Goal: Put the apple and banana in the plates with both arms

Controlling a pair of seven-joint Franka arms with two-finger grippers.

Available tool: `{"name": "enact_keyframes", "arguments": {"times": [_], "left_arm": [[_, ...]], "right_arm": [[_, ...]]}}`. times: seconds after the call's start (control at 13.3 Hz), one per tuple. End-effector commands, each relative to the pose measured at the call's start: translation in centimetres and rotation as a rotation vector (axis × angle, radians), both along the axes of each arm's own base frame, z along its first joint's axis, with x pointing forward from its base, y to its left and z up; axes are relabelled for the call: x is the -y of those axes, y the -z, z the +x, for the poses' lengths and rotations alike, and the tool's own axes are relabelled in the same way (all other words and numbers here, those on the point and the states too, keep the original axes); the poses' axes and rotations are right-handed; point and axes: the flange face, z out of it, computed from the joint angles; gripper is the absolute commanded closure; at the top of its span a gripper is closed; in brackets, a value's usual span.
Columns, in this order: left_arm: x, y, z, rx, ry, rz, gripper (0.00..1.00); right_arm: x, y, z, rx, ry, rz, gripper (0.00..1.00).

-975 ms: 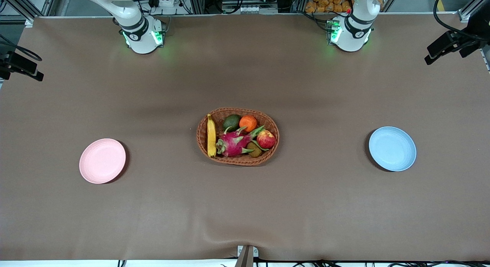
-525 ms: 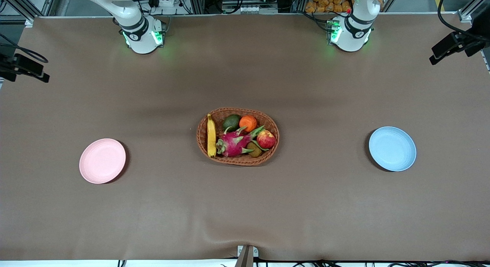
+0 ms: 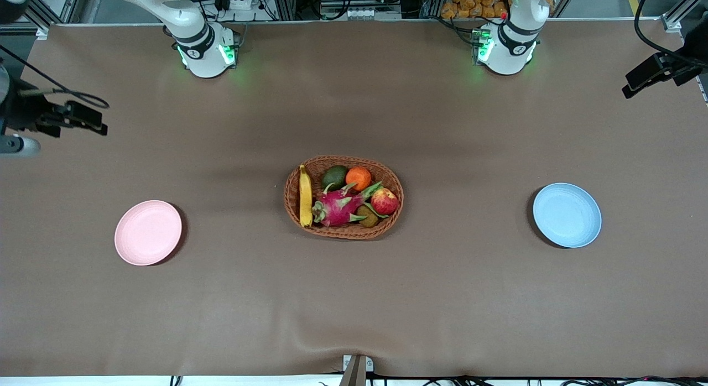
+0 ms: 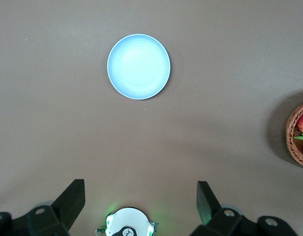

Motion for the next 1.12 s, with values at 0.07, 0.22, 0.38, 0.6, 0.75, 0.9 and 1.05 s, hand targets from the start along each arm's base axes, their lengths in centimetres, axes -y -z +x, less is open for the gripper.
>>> {"name": "enact_keyframes", "arguments": {"times": [0.07,0.22,0.38,0.6,0.75,0.9,1.05], "left_arm": [[-2.9,0.5,0.0,-0.022,-0.03,0.008,0.0],[-2.9,0.4,0.1,-0.016,-0.03,0.009,0.0],[-2.8,0.4,0.0,-0.015,-0.028,0.009,0.0],[-2.6,1.0,0.2,-0.016,-0.023,0.009,0.0],[-2.5,1.3,0.3,-0.018,-0.021,0.009,0.0],[-2.4,1.4,0.3,-0.021,-0.02,0.009,0.0],[-2.3,1.6,0.1,-0.024,-0.018,0.01,0.0]], "right_arm": [[-4.0,1.0,1.5,0.018,-0.113,0.024,0.0],[-6.3,1.3,2.0,0.051,-0.157,0.027,0.0],[-6.6,3.1,2.9,0.033,-0.162,0.028,0.0],[-4.2,4.7,3.9,0.014,-0.161,0.032,0.0],[-3.5,4.9,3.9,0.013,-0.208,0.065,0.0],[-2.4,5.3,4.1,0.008,-0.193,0.065,0.0],[-2.1,5.3,4.0,0.0,-0.187,0.066,0.0]]}}
